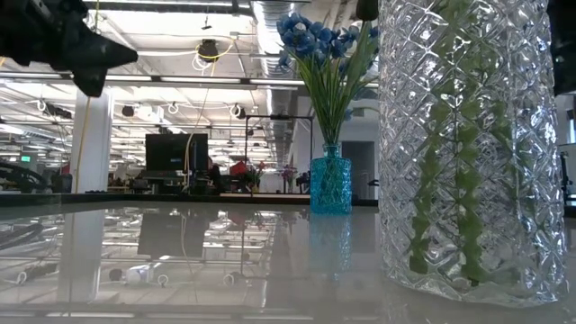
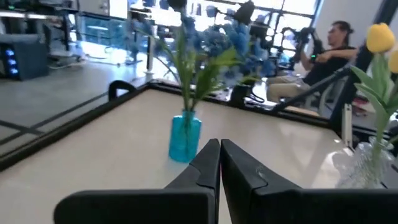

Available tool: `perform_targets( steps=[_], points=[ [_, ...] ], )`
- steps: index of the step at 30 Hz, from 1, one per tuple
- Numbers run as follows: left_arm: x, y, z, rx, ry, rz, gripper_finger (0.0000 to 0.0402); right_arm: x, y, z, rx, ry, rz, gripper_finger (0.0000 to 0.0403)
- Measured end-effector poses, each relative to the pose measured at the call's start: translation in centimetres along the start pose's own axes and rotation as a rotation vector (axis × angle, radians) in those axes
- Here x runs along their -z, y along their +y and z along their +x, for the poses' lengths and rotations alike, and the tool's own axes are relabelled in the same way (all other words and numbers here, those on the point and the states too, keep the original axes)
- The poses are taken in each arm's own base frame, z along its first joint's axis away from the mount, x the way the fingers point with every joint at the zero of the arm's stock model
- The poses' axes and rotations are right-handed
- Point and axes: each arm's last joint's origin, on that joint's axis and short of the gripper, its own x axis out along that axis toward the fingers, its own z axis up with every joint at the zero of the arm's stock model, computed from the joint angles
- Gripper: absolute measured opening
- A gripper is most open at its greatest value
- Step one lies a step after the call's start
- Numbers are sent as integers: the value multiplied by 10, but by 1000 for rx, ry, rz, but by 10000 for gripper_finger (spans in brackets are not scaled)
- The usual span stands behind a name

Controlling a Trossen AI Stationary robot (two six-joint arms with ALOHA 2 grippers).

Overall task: Sort flowers into vase by color
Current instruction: Return to Home Position

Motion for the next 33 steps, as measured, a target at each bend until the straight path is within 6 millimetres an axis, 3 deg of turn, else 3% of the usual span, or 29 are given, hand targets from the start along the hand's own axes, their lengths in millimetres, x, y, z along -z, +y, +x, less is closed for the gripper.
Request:
perform_targets(
  steps=[13, 17, 22, 33],
  points=[
    [42, -3, 16, 99, -20, -25, 0, 21, -17, -1, 81, -9, -1, 21],
    [42, -5, 17, 167, -16, -11, 0, 17, -16, -1, 72, -40, -51, 21],
    [45, -4, 17, 124, 2, 34, 0, 17, -18, -1, 143, -57, -43, 29],
    [45, -4, 17, 119, 2, 37, 0, 29, -22, -2, 177, 55, -19, 43]
  ],
)
